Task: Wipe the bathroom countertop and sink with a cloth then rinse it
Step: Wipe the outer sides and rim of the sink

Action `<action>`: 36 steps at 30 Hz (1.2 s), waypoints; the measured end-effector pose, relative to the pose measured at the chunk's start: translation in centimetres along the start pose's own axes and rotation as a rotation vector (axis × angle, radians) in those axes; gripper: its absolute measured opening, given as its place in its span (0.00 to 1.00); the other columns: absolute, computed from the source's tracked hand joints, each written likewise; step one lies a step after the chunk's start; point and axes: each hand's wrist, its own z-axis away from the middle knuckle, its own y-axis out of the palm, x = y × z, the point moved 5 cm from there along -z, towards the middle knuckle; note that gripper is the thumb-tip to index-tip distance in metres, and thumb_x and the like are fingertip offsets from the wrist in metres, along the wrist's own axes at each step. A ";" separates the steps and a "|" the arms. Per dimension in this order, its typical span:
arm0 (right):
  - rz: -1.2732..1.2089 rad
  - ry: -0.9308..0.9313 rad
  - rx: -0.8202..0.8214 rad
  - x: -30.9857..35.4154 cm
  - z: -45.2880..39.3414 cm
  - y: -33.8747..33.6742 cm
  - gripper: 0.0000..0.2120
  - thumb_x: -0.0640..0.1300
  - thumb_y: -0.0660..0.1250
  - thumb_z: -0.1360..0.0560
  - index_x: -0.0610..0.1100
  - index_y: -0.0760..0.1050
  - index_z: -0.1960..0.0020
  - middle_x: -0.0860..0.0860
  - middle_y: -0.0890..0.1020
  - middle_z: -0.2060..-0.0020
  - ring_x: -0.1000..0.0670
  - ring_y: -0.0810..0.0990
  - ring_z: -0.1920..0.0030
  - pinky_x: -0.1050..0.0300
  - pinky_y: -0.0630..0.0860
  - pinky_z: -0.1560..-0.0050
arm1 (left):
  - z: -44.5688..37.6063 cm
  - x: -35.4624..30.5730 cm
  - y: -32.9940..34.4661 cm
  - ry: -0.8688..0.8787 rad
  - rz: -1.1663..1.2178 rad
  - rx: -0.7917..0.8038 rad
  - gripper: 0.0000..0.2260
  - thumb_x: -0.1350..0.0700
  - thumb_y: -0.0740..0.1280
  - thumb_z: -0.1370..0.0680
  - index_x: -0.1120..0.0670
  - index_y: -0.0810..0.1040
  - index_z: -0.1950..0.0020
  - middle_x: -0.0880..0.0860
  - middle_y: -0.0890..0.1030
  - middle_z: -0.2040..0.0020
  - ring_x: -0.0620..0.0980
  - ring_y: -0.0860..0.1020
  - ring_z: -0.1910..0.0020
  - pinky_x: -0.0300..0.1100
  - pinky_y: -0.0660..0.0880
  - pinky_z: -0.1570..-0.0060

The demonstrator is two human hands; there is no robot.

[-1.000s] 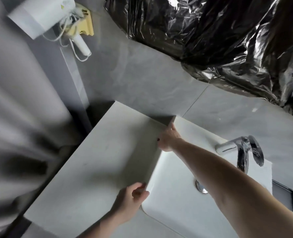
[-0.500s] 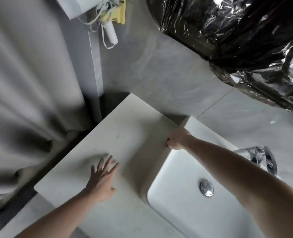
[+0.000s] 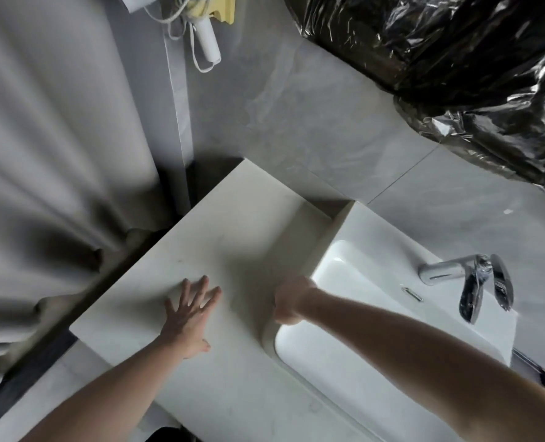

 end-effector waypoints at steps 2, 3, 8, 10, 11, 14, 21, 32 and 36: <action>-0.018 -0.023 -0.007 1.9 0.8 0.9 0.19 0.49 0.60 0.20 0.43 0.80 0.34 0.47 0.82 0.37 0.42 0.80 0.34 0.50 0.79 0.37 | -0.1 0.1 0.0 0.002 0.003 0.006 0.58 0.44 0.79 0.32 0.41 0.38 0.18 0.47 0.24 0.22 0.63 0.29 0.22 0.73 0.51 0.27; -0.036 -0.032 -0.017 2.4 1.0 1.2 0.18 0.49 0.61 0.21 0.43 0.81 0.36 0.48 0.83 0.39 0.42 0.81 0.36 0.51 0.80 0.39 | 0.0 0.1 0.0 0.005 0.005 0.004 0.58 0.44 0.79 0.32 0.42 0.38 0.18 0.47 0.24 0.22 0.63 0.29 0.22 0.73 0.51 0.27; -0.178 0.007 -0.143 0.1 -0.5 2.1 0.19 0.53 0.59 0.21 0.44 0.83 0.41 0.49 0.84 0.41 0.44 0.80 0.35 0.49 0.76 0.34 | 0.0 0.0 0.0 -0.004 0.024 0.014 0.57 0.45 0.78 0.30 0.41 0.37 0.18 0.47 0.25 0.22 0.62 0.29 0.22 0.72 0.50 0.26; -0.135 0.045 -0.193 -2.1 -1.6 2.0 0.22 0.55 0.57 0.21 0.45 0.83 0.40 0.49 0.85 0.40 0.45 0.79 0.33 0.47 0.71 0.28 | -0.1 0.1 0.1 -0.011 0.021 0.023 0.57 0.45 0.78 0.30 0.41 0.36 0.18 0.47 0.25 0.22 0.62 0.29 0.22 0.72 0.50 0.26; -0.118 0.073 -0.207 -3.2 -2.2 2.0 0.22 0.55 0.56 0.20 0.46 0.84 0.40 0.50 0.85 0.41 0.46 0.79 0.33 0.48 0.67 0.26 | -0.2 0.2 0.2 -0.012 0.016 0.023 0.57 0.45 0.78 0.30 0.40 0.36 0.18 0.47 0.24 0.22 0.62 0.29 0.22 0.72 0.50 0.26; -0.090 0.139 -0.202 -4.8 -3.0 1.7 0.20 0.53 0.56 0.20 0.48 0.84 0.42 0.52 0.85 0.43 0.48 0.78 0.34 0.49 0.60 0.23 | -0.3 0.2 0.3 -0.015 0.016 0.021 0.58 0.44 0.78 0.31 0.40 0.36 0.19 0.46 0.24 0.22 0.61 0.28 0.22 0.72 0.50 0.26; -0.134 0.082 -0.132 1.4 -0.5 1.3 0.19 0.51 0.63 0.23 0.43 0.81 0.37 0.48 0.83 0.38 0.45 0.81 0.35 0.52 0.78 0.38 | -0.6 0.2 0.2 -0.014 0.013 0.018 0.58 0.44 0.79 0.31 0.39 0.36 0.19 0.46 0.24 0.22 0.61 0.28 0.22 0.73 0.50 0.27; 0.183 -0.021 -0.273 10.1 4.0 5.7 0.15 0.43 0.61 0.18 0.44 0.81 0.35 0.46 0.81 0.35 0.44 0.76 0.31 0.48 0.66 0.28 | -0.4 0.0 -1.9 0.044 -0.128 0.010 0.44 0.54 0.75 0.30 0.44 0.54 0.20 0.51 0.46 0.19 0.62 0.51 0.21 0.60 0.71 0.32; -0.086 -0.009 -0.256 13.0 6.9 9.3 0.14 0.40 0.64 0.21 0.48 0.83 0.39 0.49 0.86 0.44 0.45 0.84 0.44 0.54 0.74 0.44 | -0.5 0.1 -1.7 0.093 -0.043 0.043 0.35 0.51 0.73 0.30 0.47 0.66 0.24 0.55 0.57 0.20 0.57 0.57 0.20 0.49 0.66 0.26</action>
